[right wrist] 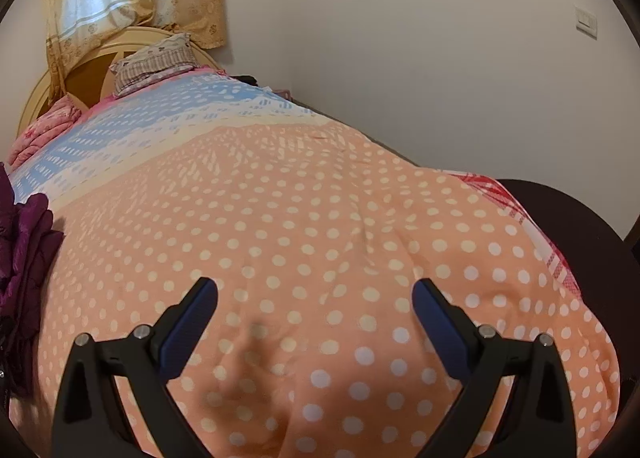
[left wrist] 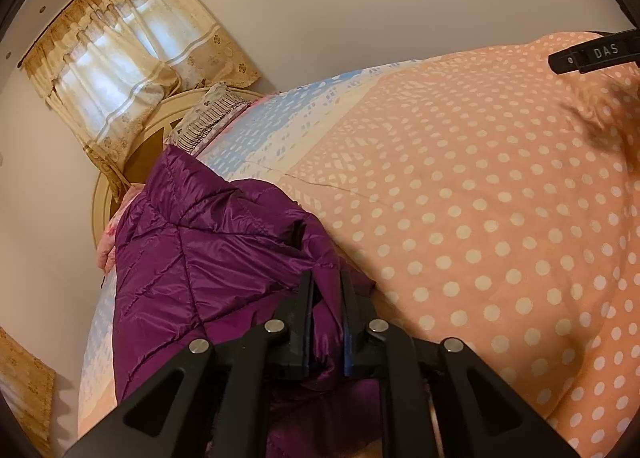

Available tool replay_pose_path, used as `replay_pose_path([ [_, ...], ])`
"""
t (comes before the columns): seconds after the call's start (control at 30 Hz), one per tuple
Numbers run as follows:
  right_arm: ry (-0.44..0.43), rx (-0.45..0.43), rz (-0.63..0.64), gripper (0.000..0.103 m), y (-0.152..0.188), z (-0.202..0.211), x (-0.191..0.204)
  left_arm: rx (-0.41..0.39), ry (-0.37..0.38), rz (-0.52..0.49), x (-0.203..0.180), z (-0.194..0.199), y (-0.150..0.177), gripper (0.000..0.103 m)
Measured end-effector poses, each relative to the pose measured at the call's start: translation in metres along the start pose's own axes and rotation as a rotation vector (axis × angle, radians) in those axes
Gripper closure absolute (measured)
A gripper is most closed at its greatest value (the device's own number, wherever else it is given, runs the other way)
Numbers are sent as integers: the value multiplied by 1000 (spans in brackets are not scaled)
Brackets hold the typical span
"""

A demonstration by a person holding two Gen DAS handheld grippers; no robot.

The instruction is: Fold large clothes

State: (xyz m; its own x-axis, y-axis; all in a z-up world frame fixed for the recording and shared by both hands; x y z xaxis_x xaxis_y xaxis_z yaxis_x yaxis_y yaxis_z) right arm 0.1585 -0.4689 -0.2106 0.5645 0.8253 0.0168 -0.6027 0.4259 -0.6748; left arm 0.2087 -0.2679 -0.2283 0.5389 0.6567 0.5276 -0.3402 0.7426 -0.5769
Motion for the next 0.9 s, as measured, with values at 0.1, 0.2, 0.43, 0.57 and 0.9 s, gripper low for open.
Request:
replay_pose_path([
  [0.1, 4, 3, -4, 3, -1, -4, 4, 3, 4, -14, -3, 3, -4, 80],
  [0.2, 5, 6, 3, 3, -2, -7, 7, -7, 18, -22, -5, 9, -7, 67],
  [0.43, 6, 14, 17, 3, -6, -15, 10, -86, -10, 5, -7, 47, -33, 43],
  [0.57, -8, 19, 25, 3, -7, -17, 17, -147, -48, 55, 15, 79, -50, 33],
  [0.9, -128, 3, 171, 3, -31, -13, 114, -45, -169, 302, 135, 63, -36, 24],
])
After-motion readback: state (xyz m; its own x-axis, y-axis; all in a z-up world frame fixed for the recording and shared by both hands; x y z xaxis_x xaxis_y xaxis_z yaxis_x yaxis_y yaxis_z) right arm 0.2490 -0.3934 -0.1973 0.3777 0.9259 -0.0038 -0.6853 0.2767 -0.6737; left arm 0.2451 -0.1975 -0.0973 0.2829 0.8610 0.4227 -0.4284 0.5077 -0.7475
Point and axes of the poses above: each gripper's, at about its wrist camera, not at the fingertips, and z roughly against the way its jaws point, x to its left, y to its underside, the point moved 2 cm from there along -z, roughly the way its jaws point, and after that the axes turned 6 degrees about x, right-handed, at the moved point
